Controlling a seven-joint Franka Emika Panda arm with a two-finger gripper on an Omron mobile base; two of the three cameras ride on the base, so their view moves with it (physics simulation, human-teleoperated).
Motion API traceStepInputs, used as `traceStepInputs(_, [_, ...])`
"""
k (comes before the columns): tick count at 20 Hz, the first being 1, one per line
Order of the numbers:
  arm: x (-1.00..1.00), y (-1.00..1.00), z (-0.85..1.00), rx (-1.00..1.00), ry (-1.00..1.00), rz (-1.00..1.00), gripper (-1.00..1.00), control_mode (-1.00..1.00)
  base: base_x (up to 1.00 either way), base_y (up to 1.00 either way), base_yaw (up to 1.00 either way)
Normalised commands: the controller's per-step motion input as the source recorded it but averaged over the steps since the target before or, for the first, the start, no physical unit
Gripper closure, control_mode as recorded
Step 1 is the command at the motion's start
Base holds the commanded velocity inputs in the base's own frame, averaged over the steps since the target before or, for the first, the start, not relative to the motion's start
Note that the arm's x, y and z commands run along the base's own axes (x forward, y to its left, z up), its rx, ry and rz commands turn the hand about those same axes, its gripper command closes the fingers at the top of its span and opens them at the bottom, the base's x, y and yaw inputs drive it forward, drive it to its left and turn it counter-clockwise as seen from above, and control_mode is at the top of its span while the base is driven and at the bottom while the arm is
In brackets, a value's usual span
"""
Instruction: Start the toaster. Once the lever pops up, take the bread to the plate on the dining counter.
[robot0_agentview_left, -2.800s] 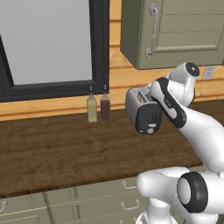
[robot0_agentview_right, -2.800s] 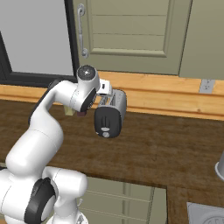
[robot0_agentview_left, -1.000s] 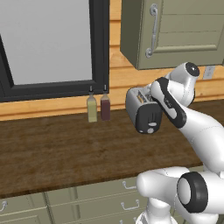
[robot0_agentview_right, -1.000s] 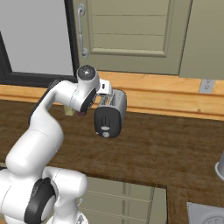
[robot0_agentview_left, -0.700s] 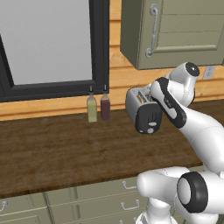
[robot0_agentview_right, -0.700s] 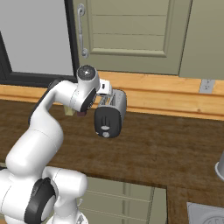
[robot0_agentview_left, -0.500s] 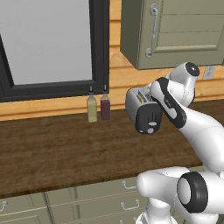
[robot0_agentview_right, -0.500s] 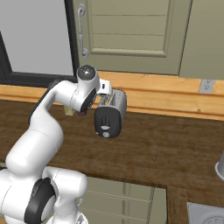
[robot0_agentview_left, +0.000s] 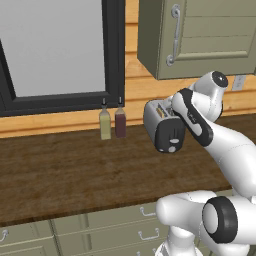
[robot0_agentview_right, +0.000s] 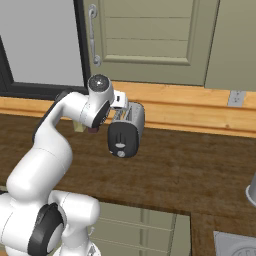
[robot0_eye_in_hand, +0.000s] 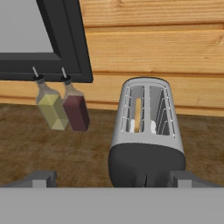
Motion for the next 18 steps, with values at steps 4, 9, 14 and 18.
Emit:
traceStepInputs(4, [0.0,0.0,0.0,0.0,0.0,0.0,-1.0,-1.0,0.0,0.0,0.0])
traceStepInputs(9, [0.0,0.0,0.0,0.0,0.0,0.0,-1.0,-1.0,0.0,0.0,0.0])
traceStepInputs(14, [0.0,0.0,0.0,0.0,0.0,0.0,-1.0,-1.0,0.0,0.0,0.0])
traceStepInputs(18, [0.0,0.0,0.0,0.0,0.0,0.0,-1.0,-1.0,0.0,0.0,0.0])
